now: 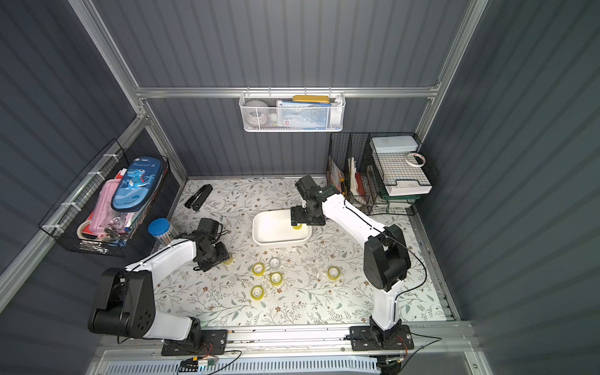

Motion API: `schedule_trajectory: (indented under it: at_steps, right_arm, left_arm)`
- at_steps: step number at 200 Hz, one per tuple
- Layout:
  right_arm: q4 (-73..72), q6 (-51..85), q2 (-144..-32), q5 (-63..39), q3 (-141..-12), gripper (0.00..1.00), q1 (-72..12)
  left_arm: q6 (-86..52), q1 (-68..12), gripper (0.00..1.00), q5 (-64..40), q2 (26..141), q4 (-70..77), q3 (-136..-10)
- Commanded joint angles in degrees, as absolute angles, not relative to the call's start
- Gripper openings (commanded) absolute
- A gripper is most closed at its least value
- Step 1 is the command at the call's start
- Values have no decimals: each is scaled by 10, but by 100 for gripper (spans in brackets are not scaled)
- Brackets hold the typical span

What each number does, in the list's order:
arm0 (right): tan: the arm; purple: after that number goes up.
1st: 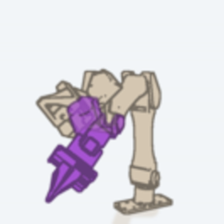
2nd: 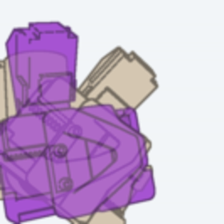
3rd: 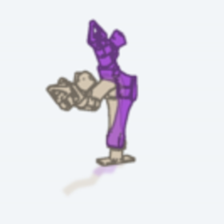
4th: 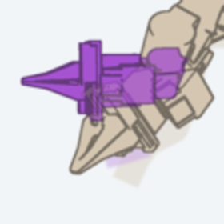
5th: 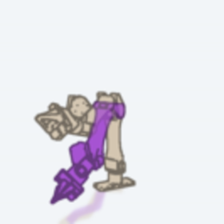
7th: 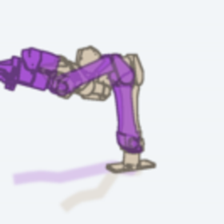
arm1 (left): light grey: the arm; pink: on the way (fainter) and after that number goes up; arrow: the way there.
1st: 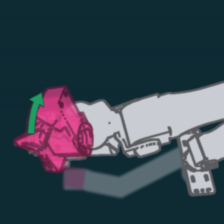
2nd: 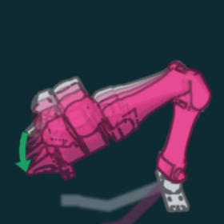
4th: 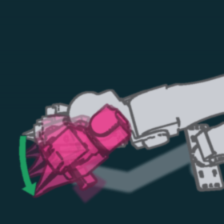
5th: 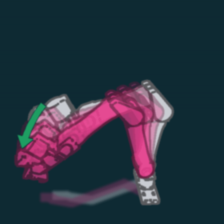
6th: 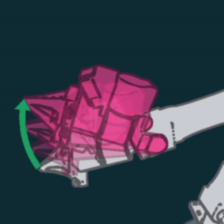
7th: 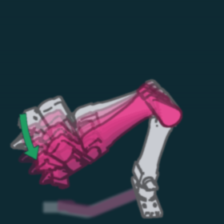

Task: Put the transparent tape into the storage box
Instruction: Pick up the tape at the center of the board.

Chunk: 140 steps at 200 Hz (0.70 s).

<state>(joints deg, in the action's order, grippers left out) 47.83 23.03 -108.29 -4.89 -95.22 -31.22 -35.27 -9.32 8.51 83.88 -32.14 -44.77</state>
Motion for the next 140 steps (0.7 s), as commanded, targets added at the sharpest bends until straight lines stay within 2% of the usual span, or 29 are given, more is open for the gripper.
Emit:
schedule_trajectory:
  at_steps: [1,32,60,78,93,140]
  right_arm:
    - [487,229,-1083,-40,-955,84,-308]
    - [488,229,-1082,-40,-954,84,-308]
    - [488,228,-1079,-38,-954,84,-306]
    - [488,227,-1075,-35,-954,84,-304]
    - [491,226,-1074,-34,-958,84,-303]
    - [500,227,-1066,-30,-956,91,-290]
  left_arm:
    - [-356,-90,57,72,851,-309,-436]
    - [-356,-90,55,81,863,-302,-432]
    - [-355,-90,42,83,877,-295,-436]
    - [-355,-90,25,84,880,-297,-441]
    - [-355,-90,0,86,870,-305,-445]
    - [-332,-90,0,116,804,-369,-513]
